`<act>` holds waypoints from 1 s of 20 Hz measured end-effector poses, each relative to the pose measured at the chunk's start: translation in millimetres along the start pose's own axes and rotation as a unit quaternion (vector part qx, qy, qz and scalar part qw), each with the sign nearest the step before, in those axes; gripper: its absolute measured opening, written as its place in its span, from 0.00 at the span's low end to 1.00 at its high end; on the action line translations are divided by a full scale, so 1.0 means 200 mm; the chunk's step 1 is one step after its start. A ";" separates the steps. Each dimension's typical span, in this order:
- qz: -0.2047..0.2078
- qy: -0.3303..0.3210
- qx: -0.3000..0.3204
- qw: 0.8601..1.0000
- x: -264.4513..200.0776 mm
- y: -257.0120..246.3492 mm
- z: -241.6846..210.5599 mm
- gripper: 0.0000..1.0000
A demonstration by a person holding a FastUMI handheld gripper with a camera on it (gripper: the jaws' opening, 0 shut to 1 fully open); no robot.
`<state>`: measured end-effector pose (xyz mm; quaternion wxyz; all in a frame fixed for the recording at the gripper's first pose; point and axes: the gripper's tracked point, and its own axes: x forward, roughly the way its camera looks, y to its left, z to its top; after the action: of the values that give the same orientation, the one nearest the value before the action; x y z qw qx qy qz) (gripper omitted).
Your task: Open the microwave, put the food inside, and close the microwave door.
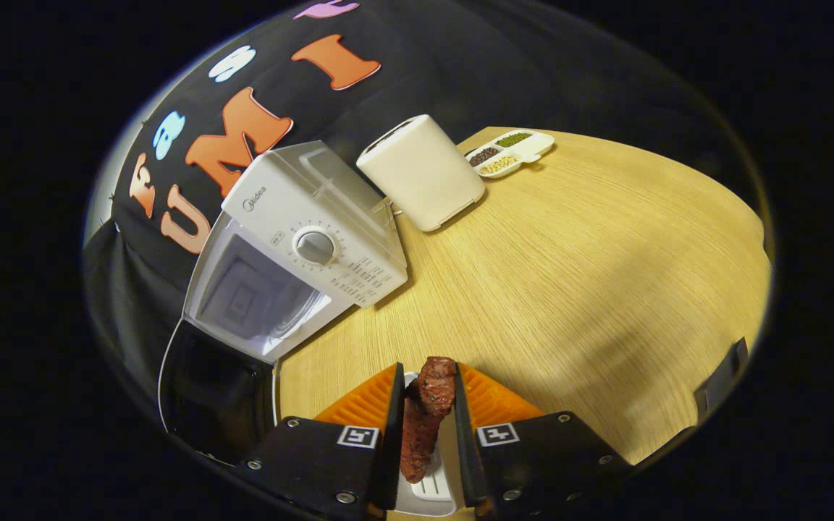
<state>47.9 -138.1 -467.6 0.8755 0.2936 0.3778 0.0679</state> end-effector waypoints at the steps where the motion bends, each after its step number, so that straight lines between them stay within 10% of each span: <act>1: 0.008 -0.001 0.009 1.000 -0.01 0.01 0.01 0.32; 6: 0.003 -0.015 0.011 1.000 -0.08 0.05 0.08 0.09; 20: 0.077 -0.083 0.055 0.992 -0.18 0.77 0.20 0.08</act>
<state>66.0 -43.0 -337.8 0.8785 0.3739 0.2836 0.0898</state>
